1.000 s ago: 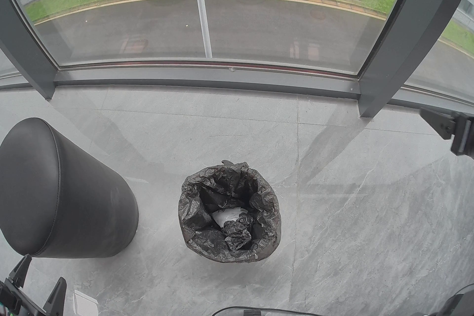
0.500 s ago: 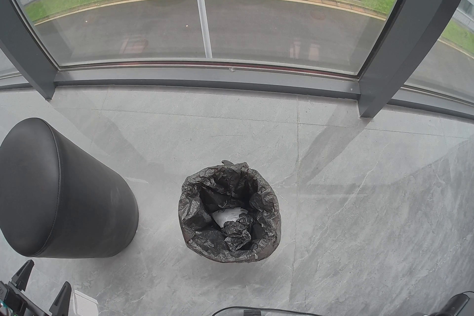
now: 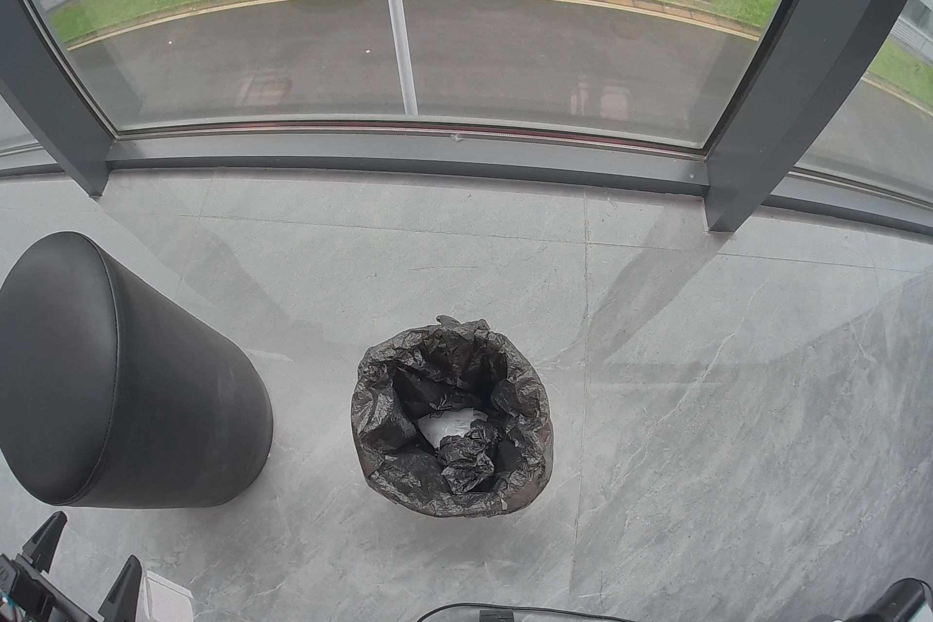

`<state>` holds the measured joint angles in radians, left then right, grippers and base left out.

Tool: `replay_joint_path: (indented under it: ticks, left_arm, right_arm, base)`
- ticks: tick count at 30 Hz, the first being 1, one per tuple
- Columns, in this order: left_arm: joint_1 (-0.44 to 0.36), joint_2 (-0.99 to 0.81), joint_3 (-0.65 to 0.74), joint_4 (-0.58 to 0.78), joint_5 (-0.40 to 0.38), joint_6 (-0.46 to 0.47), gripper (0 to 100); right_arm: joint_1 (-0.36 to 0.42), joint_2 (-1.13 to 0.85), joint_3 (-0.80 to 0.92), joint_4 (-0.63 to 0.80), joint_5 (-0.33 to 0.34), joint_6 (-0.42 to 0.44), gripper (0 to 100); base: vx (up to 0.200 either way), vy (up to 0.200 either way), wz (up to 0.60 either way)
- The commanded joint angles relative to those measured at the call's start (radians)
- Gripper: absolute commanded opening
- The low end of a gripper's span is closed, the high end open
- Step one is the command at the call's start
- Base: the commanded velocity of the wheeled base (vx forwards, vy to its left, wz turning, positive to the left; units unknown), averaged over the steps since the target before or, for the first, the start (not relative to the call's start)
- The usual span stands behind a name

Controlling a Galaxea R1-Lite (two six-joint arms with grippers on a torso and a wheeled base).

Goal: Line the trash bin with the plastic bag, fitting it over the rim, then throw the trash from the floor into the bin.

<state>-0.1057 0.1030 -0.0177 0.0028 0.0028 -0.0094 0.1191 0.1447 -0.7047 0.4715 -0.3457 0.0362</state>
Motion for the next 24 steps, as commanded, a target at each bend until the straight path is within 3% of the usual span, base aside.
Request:
replay_joint_path:
  ticks: [1, 3, 6, 11, 17, 20, 21, 22, 24]
  left_arm:
    - [0.005, 0.001, 0.018, 0.000, 0.000, 0.000, 100]
    - [0.024, 0.000, 0.018, 0.000, 0.000, 0.002, 100]
    - [0.121, -0.062, 0.018, -0.001, 0.005, -0.011, 100]
    - [0.112, -0.101, 0.018, -0.010, 0.000, 0.005, 100]
    - [0.107, -0.101, 0.018, -0.009, 0.000, 0.003, 100]
    - [0.107, -0.101, 0.018, -0.009, 0.000, 0.003, 100]
    - [0.107, -0.101, 0.018, -0.009, 0.000, 0.003, 100]
    - [0.107, -0.101, 0.018, -0.009, 0.000, 0.003, 100]
    - [0.107, -0.101, 0.018, -0.009, 0.000, 0.003, 100]
  right_arm:
    - [-0.032, -0.050, -0.010, 0.009, -0.002, 0.005, 100]
    - [-0.069, -0.057, -0.002, 0.010, -0.001, 0.001, 100]
    - [-0.147, -0.094, 0.019, 0.010, 0.010, -0.002, 100]
    - [-0.127, -0.131, 0.050, 0.015, 0.025, 0.008, 100]
    - [-0.121, -0.145, 0.251, -0.019, 0.057, 0.011, 100]
    - [-0.121, -0.145, 0.479, -0.152, 0.108, -0.029, 100]
    - [-0.121, -0.145, 0.479, -0.152, 0.108, -0.029, 100]
    - [-0.121, -0.143, 0.599, -0.297, 0.117, -0.064, 100]
    - [-0.121, -0.143, 0.666, -0.441, 0.152, -0.067, 100]
  base:
    - [0.000, 0.000, 0.00]
    - [0.000, 0.000, 0.00]
    - [0.000, 0.000, 0.00]
    - [0.000, 0.000, 0.00]
    - [0.000, 0.000, 0.00]
    - [0.000, 0.000, 0.00]
    - [0.000, 0.000, 0.00]
    - [0.000, 0.000, 0.00]
    - [0.000, 0.000, 0.00]
